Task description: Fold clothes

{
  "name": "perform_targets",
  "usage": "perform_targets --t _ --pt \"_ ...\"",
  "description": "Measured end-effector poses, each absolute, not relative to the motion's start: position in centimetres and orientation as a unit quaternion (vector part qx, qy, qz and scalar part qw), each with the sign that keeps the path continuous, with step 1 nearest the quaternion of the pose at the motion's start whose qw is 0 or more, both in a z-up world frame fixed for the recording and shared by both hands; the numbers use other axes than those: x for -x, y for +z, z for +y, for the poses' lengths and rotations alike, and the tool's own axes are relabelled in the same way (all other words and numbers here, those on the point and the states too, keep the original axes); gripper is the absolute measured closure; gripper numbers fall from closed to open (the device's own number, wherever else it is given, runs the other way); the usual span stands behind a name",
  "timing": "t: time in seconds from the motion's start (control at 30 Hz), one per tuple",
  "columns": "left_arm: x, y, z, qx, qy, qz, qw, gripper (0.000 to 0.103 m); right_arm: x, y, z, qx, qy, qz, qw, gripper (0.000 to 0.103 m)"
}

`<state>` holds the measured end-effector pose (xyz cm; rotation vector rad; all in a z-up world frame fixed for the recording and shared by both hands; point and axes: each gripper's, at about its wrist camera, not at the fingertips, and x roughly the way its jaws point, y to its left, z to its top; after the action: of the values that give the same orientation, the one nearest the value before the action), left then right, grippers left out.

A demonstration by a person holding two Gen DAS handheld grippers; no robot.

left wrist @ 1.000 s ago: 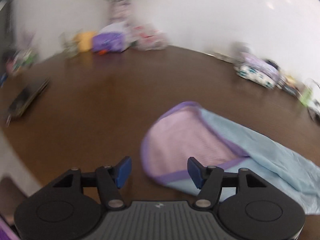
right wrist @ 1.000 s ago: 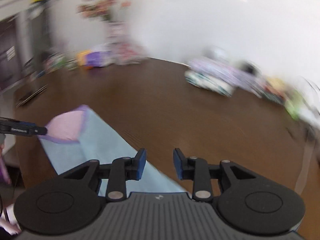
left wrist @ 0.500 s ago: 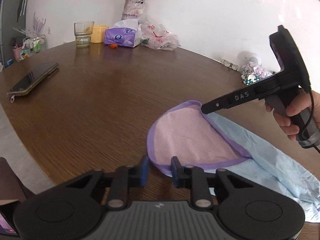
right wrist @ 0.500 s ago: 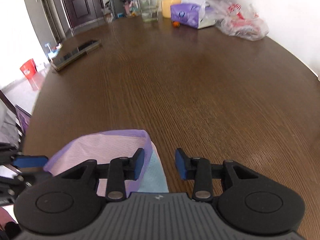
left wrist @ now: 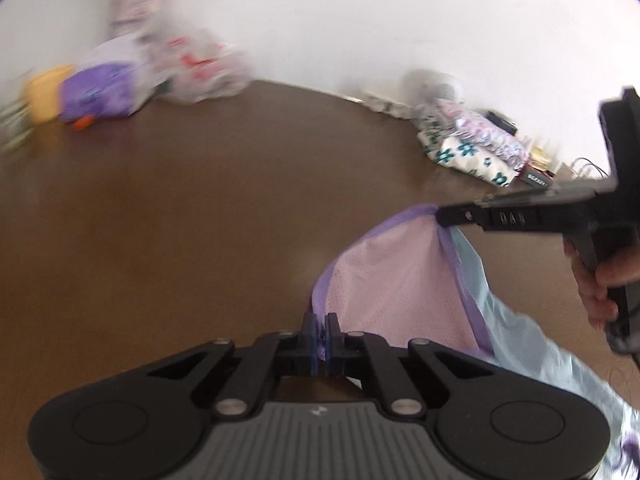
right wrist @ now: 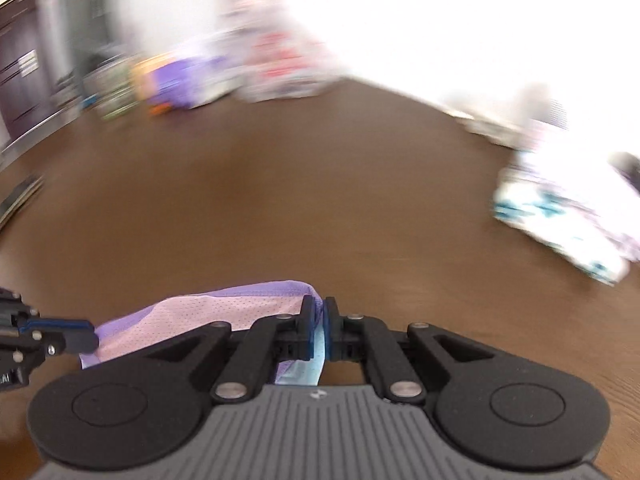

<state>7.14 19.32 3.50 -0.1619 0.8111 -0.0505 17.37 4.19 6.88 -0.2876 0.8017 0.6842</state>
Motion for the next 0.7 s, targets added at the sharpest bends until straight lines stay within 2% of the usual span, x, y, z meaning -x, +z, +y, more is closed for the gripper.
perform_targets --t 0.23,0.33,0.4,0.43,0.5,0.53,0.57,0.6,0.7 --pt "-23.7 5.0 11.0 -0.037 -0.098 0.386 0.917 0.102 -25.1 7.2 -6.6 0.051 0.157 0.398 0.902 0.1" --pt "-28.6 4.4 7.9 -0.032 -0.111 0.382 0.917 0.101 -28.5 7.0 -10.8 0.031 0.098 0.407 0.907 0.1" --pt "-30.6 4.3 6.7 -0.01 -0.117 0.381 0.917 0.091 -30.2 6.7 -13.1 0.014 0.066 0.408 0.91 0.099" --pt "-31.0 4.5 6.3 0.003 -0.121 0.384 0.915 0.088 -30.8 6.5 -14.4 -0.002 0.06 0.408 0.911 0.096" --pt "-30.2 5.4 5.6 0.016 -0.137 0.385 0.913 0.073 -30.9 6.8 -17.0 -0.038 0.067 0.413 0.907 0.087" --pt "-29.3 6.0 5.2 0.016 -0.15 0.381 0.912 0.068 -30.5 7.3 -17.8 -0.043 0.078 0.413 0.906 0.074" --pt "-27.9 6.7 4.6 0.011 -0.162 0.376 0.912 0.059 -29.6 8.0 -18.6 -0.044 0.088 0.406 0.909 0.062" --pt "-25.9 7.1 3.9 0.0 -0.174 0.37 0.913 0.052 -28.4 8.8 -19.3 -0.04 0.098 0.397 0.912 0.059" --pt "-18.8 7.7 1.4 -0.034 -0.214 0.356 0.909 0.043 -23.3 11.3 -22.2 -0.045 0.151 0.4 0.903 0.058"
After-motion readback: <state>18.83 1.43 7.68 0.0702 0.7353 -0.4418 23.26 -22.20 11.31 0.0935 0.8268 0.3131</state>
